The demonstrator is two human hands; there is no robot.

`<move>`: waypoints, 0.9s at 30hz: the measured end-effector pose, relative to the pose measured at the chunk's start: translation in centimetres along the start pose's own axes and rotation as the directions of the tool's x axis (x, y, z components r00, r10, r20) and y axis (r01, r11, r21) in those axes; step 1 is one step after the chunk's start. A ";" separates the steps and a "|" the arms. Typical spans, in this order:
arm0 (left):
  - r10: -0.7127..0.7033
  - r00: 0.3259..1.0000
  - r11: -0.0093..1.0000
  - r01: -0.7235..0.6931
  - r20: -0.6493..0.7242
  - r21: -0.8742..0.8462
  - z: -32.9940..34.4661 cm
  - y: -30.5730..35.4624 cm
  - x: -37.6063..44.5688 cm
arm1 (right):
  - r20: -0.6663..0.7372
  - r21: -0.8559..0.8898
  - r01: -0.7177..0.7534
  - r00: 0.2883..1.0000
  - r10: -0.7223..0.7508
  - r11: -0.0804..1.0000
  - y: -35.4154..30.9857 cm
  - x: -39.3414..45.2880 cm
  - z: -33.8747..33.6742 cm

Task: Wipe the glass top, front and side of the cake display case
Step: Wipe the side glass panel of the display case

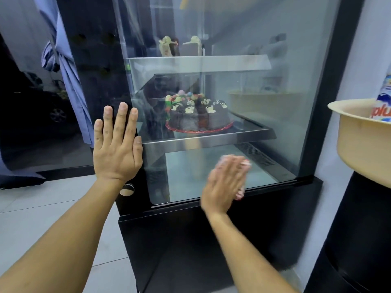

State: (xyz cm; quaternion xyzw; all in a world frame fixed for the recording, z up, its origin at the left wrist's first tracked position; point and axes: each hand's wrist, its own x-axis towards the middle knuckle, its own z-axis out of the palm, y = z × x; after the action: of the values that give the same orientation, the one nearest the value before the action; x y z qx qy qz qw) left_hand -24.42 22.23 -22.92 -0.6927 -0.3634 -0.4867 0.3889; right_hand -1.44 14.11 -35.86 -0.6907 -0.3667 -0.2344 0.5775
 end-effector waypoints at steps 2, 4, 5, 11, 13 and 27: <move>0.003 1.000 1.000 -0.003 0.001 -0.009 0.0 0.0 -0.1 | 0.220 -0.024 0.451 0.873 -0.435 0.892 -1.3 -3.7 0.6; -0.002 1.000 1.000 0.002 -0.004 -0.010 -0.1 -0.1 -0.1 | 0.297 -0.063 0.714 0.681 -0.670 0.698 -0.7 -3.9 0.6; -0.005 1.000 1.000 0.005 -0.007 -0.018 0.0 -0.1 -0.2 | 0.288 -0.091 0.756 0.643 -0.709 0.648 0.1 -2.5 0.2; -0.012 1.000 1.000 0.011 -0.014 -0.023 0.1 0.1 -0.2 | -0.040 -0.074 0.023 0.999 -0.026 0.997 8.2 8.5 -3.4; -0.009 1.000 1.000 0.008 -0.028 -0.015 0.1 0.1 -0.1 | -0.095 0.142 -0.342 0.929 0.357 0.929 9.0 10.9 -4.5; -0.012 0.999 0.999 0.011 -0.030 -0.037 0.0 0.1 -0.1 | 0.005 -0.108 0.261 0.965 -0.262 0.959 9.2 13.5 -5.1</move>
State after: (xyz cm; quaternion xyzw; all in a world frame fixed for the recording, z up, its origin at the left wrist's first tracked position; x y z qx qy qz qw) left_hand -24.34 22.17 -23.07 -0.6902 -0.3527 -0.5058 0.3786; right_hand 14.58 11.80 -30.39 -0.6652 -0.4391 -0.3312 0.5051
